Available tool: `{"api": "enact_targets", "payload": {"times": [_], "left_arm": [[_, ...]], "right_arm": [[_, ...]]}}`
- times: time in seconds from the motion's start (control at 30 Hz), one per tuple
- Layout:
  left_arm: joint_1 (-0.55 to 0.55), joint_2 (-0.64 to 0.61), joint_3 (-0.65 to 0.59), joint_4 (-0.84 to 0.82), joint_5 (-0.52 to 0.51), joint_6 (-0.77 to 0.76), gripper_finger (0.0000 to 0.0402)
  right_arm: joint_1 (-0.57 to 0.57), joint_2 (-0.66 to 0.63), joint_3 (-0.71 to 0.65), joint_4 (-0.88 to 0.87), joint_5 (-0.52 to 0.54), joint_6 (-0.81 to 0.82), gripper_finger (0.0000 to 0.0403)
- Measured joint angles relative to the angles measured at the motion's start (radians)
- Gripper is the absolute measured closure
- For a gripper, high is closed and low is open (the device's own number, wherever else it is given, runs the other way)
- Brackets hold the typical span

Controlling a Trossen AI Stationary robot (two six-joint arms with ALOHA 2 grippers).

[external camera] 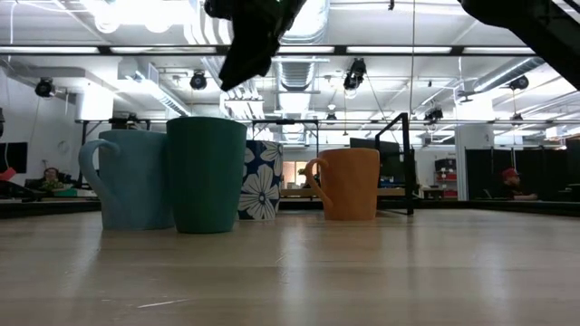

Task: Stack small to large cups/mugs on shelf
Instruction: Put the light blue mug on the shelf

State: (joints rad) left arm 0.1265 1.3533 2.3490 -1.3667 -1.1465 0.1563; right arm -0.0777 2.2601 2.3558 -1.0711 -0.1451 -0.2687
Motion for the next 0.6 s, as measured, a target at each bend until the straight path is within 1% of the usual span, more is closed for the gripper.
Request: {"api": "enact_targets", "payload": {"times": [0.17,0.23,0.33,0.6], "left_arm": [[0.000,0.034,0.000,-0.072,0.003,-0.047,0.0400],[0.000,0.047,0.000,-0.089,0.024,-0.047,0.0400],[0.000,0.069,0.000,-0.090,0.057,-0.047,0.0400],[-0.033,0.086,0.000,-0.085,0.060,-0.048,0.0400]], "right_arm": [[0.023,0.000,0.000,-0.005,0.015,-0.100,0.0202],[0.037,0.000,0.000,-0.011,0.016,-0.131,0.0202],[0.060,0.000,0.000,-0.008,0.016,-0.187,0.0202],[0.119,0.000,0.000,0.001,0.015,-0.250,0.0202]]}}
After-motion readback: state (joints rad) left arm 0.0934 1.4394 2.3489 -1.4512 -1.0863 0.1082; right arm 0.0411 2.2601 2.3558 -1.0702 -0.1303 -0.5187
